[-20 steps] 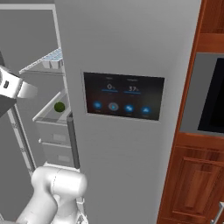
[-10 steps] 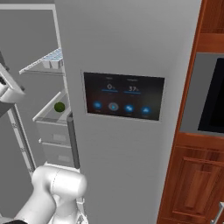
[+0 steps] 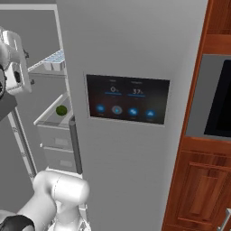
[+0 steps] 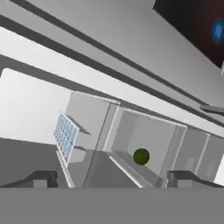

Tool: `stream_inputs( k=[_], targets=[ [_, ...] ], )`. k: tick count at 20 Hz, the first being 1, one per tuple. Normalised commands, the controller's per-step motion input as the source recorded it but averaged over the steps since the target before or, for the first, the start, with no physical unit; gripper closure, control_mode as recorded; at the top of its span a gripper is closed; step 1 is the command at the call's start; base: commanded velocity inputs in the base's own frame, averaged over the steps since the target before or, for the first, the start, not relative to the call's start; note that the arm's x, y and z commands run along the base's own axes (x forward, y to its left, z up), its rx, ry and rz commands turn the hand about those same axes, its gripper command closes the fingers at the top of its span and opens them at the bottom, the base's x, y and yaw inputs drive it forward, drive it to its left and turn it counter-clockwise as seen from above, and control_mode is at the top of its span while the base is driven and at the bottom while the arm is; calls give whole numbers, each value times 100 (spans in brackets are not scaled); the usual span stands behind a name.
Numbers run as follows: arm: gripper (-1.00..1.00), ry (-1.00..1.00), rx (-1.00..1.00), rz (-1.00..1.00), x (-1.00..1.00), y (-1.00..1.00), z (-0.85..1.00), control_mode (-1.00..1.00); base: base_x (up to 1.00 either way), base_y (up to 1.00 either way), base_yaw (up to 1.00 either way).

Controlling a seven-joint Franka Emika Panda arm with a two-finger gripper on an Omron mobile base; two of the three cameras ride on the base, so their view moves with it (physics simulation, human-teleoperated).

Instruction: Open the freezer door, pick up the ice cube tray from the freezer, and place it on the dining counter.

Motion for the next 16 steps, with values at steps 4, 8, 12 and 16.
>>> stream_inputs(
  k=[4, 8, 12, 16],
  targets=[
    [-100, 0, 44, -11, 13, -15, 3, -100, 0, 0, 0],
    [-100, 0, 35, -7, 21, -7, 0, -100, 0, 0, 0],
    [-100, 0, 27, -1, 26, -2, -1, -100, 0, 0, 0],
    [-100, 0, 15, 0, 39, 0, 0, -100, 0, 0, 0]
  ],
)
